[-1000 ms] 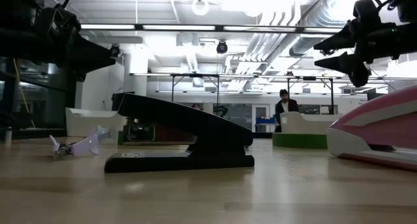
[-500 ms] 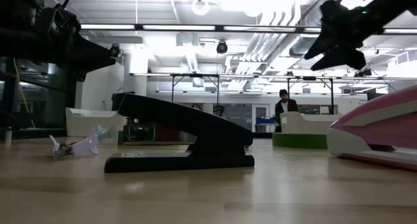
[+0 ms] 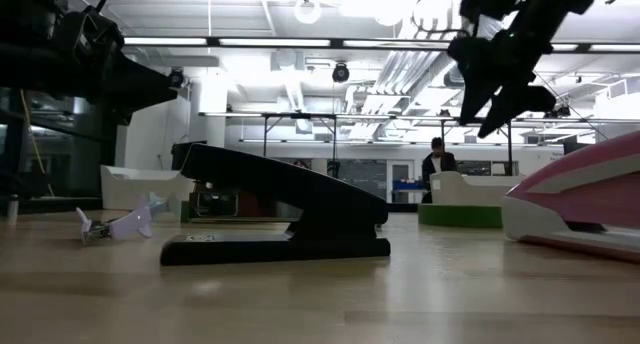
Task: Pick and place Stapler, Stapler remover, tape
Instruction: Put the right green tape into the right white bin
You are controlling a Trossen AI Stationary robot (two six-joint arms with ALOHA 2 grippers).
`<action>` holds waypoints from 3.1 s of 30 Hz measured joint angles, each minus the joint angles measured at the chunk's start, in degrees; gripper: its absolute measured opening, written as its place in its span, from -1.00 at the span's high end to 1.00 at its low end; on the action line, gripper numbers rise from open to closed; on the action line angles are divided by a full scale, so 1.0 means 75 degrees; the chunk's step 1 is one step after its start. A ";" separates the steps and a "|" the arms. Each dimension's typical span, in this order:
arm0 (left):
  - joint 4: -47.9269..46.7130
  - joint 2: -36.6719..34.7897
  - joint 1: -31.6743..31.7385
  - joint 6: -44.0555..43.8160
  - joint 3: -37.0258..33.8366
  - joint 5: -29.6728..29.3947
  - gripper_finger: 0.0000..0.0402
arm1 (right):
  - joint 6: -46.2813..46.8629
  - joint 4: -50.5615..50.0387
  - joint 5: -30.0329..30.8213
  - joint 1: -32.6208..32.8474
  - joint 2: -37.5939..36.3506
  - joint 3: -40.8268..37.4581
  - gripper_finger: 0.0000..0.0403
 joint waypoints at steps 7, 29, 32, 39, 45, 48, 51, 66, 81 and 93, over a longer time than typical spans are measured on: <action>0.0000 0.0000 0.0000 0.0002 0.0000 0.0000 0.27 | -0.0582 -0.0866 0.0185 -0.0006 0.1466 0.0826 -0.29; -0.0001 0.0000 0.0000 0.0000 0.0000 0.0000 0.27 | -0.3166 -0.0712 0.0002 -0.0539 0.4364 0.1093 -0.47; 0.0002 0.0000 0.0000 0.0000 0.0000 0.0000 0.27 | -0.3775 -0.0679 0.0001 -0.0566 0.4468 0.1096 -0.47; 0.0000 0.0000 0.0002 0.0000 0.0000 0.0000 0.27 | -0.4662 -0.0568 -0.0080 -0.0648 0.4681 0.1096 -0.47; 0.0000 0.0000 0.0002 -0.0001 0.0000 0.0000 0.27 | -0.4872 -0.0305 -0.0577 -0.0730 0.4945 0.1108 -0.47; 0.0002 0.0000 0.0002 -0.0001 0.0000 0.0000 0.27 | -0.4686 -0.0285 -0.0753 -0.0772 0.5041 0.1124 -0.45; 0.0001 0.0000 0.0002 0.0001 0.0000 0.0000 0.27 | -0.4521 -0.0296 -0.0772 -0.0796 0.5079 0.1128 -0.37; 0.0002 0.0000 0.0002 0.0002 0.0000 0.0000 0.27 | -0.4199 -0.0297 -0.0769 -0.1090 0.5096 0.1116 0.26; 0.0002 0.0000 -0.0001 -0.0001 0.0000 0.0000 0.27 | -0.3818 -0.0282 -0.0780 -0.1090 0.5061 0.1101 0.58; -0.0001 0.0000 0.0002 -0.0001 0.0000 0.0000 0.27 | -0.2498 -0.0266 -0.1338 -0.0982 0.4662 0.1067 0.61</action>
